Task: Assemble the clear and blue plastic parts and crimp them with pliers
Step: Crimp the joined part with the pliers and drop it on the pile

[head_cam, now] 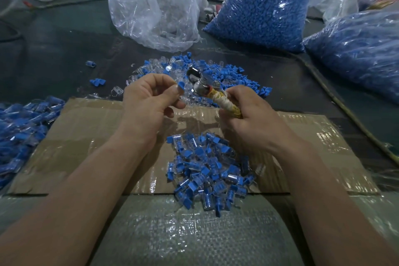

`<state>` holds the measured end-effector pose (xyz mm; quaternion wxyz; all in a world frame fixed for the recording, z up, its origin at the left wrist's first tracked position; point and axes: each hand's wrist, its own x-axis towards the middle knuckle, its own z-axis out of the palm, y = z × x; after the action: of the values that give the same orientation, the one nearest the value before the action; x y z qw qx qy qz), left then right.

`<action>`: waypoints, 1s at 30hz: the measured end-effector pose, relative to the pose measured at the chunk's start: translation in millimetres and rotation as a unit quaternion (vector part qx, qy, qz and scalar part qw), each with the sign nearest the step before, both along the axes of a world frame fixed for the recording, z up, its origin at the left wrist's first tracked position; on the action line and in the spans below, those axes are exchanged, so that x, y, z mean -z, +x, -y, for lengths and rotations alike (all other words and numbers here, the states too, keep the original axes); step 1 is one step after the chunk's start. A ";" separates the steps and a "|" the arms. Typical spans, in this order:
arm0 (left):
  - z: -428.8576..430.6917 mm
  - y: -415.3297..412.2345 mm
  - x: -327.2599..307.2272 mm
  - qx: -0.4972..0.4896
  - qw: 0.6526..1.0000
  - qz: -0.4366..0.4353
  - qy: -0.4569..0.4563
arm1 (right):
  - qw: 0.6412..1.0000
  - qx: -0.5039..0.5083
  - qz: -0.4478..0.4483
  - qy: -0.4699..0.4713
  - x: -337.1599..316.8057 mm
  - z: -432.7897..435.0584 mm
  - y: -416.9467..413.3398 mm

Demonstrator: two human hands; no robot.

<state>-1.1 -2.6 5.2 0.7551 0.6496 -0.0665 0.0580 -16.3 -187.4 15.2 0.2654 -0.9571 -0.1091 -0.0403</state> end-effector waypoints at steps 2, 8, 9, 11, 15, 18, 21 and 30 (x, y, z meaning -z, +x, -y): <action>0.3 -1.1 -0.7 0.002 1.000 0.002 0.002 | 1.000 -0.004 -0.006 -0.001 -0.4 -1.1 -0.5; 1.0 -1.2 0.3 -0.001 1.000 0.002 0.002 | 0.999 -0.013 -0.027 -0.013 -0.7 -4.3 -2.3; 0.9 -1.1 0.4 -0.001 1.000 0.001 0.002 | 0.999 -0.013 -0.028 -0.014 -0.8 -4.9 -2.3; 1.2 -1.2 0.4 0.000 1.000 -0.003 0.005 | 0.999 -0.012 -0.028 -0.016 -0.9 -5.7 -2.4; 3.6 -1.9 0.9 -0.008 1.000 -0.012 0.001 | 0.999 -0.013 -0.031 -0.035 -1.3 -6.6 -3.0; 4.5 -1.6 2.5 -0.014 1.000 -0.014 -0.002 | 0.999 -0.013 -0.029 -0.038 -2.5 -8.6 -3.1; 5.0 -1.3 4.3 -0.016 1.000 -0.010 -0.003 | 0.999 -0.013 -0.017 -0.042 -3.4 -10.3 -4.1; 4.3 -1.6 5.3 -0.017 1.000 0.002 -0.009 | 0.999 -0.013 -0.013 -0.039 -3.9 -13.4 -5.2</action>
<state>-2.7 -6.9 -0.1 0.7597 0.6437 -0.0560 0.0726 -21.4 -174.0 19.1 0.2297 -0.9657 -0.1196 -0.0201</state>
